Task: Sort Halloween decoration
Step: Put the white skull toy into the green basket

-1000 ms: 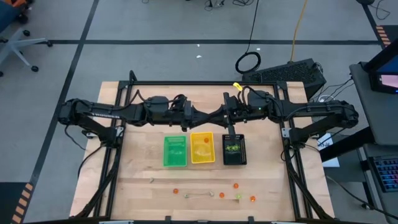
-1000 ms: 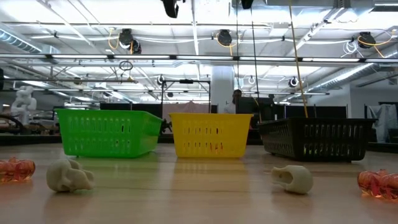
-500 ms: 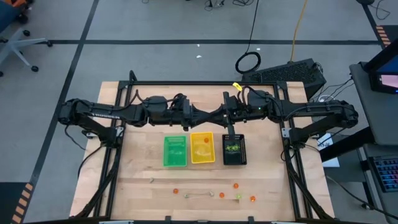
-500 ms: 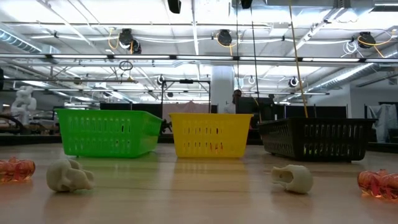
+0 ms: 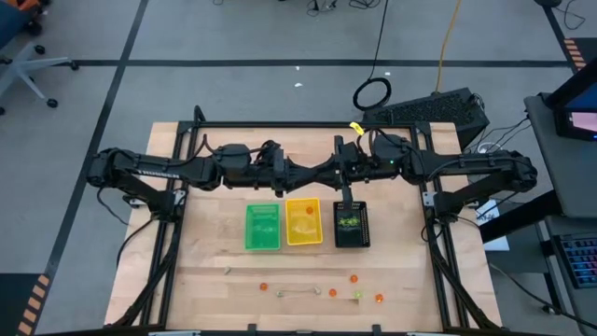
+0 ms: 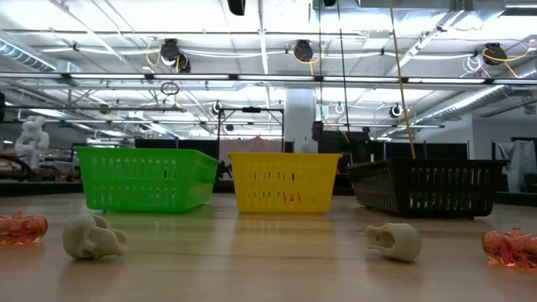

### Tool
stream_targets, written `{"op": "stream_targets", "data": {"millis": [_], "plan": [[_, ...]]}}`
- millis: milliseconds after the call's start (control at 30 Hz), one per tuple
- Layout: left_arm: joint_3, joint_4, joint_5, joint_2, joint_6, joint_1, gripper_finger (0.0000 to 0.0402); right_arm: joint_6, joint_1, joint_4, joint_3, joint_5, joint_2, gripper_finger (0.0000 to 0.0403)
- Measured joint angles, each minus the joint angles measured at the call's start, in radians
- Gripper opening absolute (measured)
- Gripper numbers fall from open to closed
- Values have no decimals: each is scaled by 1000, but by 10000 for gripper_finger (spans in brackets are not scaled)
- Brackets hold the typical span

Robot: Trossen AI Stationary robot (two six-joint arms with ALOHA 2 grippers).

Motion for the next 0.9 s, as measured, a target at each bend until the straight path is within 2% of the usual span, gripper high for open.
{"op": "stream_targets", "data": {"millis": [333, 700, 900], "plan": [[0, 21, 8, 0, 0, 0, 190, -11, 0, -21, 0, 0, 0, 20], [0, 19, 9, 1, -5, 0, 91, -26, 0, -23, 1, 0, -3, 21], [0, 16, 8, 0, 0, 0, 92, 6, 1, -29, 1, 20, -2, 42]]}}
